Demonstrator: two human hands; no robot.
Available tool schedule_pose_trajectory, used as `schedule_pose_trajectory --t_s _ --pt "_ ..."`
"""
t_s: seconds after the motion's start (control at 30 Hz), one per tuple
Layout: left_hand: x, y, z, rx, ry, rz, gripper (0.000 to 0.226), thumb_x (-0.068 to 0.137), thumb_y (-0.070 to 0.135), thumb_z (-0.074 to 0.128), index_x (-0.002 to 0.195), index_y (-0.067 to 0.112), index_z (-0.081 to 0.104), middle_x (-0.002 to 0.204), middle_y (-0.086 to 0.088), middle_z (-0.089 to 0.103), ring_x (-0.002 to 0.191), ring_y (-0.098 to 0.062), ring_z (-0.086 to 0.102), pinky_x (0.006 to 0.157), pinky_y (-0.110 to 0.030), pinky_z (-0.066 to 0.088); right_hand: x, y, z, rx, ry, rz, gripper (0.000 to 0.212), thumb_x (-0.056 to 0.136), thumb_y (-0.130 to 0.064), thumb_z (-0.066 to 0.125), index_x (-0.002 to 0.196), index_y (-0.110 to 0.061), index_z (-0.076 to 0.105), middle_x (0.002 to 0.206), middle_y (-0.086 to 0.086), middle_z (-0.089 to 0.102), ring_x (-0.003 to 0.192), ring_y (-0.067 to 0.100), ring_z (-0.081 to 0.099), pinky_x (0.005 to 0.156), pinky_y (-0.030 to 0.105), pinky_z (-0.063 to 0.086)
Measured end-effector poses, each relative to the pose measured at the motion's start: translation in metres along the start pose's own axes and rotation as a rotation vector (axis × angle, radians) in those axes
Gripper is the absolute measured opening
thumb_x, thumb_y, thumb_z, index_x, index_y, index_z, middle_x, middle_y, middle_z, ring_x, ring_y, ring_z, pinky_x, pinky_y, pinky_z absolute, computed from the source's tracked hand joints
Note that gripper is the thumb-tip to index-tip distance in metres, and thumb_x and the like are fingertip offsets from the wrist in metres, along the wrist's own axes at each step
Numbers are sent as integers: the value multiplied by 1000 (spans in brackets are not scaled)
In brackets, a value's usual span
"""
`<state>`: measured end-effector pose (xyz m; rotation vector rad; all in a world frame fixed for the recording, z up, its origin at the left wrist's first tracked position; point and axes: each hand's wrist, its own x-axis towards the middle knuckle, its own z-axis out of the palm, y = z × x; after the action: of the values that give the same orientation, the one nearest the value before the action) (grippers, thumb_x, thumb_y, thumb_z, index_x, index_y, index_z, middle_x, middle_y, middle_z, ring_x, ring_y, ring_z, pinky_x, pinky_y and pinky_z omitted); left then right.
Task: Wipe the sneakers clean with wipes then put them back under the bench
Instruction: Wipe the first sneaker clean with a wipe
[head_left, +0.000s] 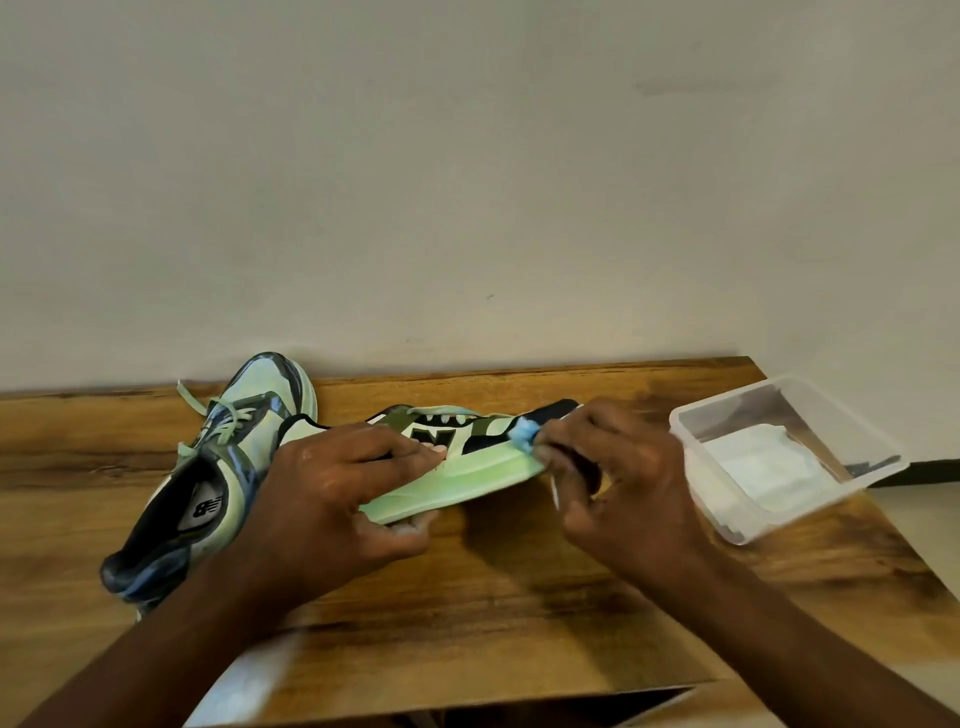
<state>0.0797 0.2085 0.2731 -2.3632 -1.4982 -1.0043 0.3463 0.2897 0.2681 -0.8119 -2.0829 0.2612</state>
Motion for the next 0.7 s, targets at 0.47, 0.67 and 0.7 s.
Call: schedule_pose_trajectory --t_s 0.47,0.67,0.7 --pt "0 -1 9 30 -71 51 41 86 29 83 125 20 77 123 8 74 112 -13 71 82 -38 61 -1 -14 -9 -36 -101 74 23 84 -7 80 104 -19 79 95 -7 69 81 5 61 70 22 56" --pt "5 -6 12 26 -54 18 43 85 23 78 127 17 75 129 5 72 119 -15 69 95 -38 59 10 26 -37 -115 4 480 15 81 -9 81 86 -24 81 81 -11 73 71 6 64 69 34 59" --pt "6 -7 13 29 -48 17 43 85 22 76 128 15 74 130 4 71 120 -16 68 100 -38 57 8 27 -38 -109 -20 506 15 81 -10 81 85 -24 81 80 -12 73 71 5 65 69 33 59"
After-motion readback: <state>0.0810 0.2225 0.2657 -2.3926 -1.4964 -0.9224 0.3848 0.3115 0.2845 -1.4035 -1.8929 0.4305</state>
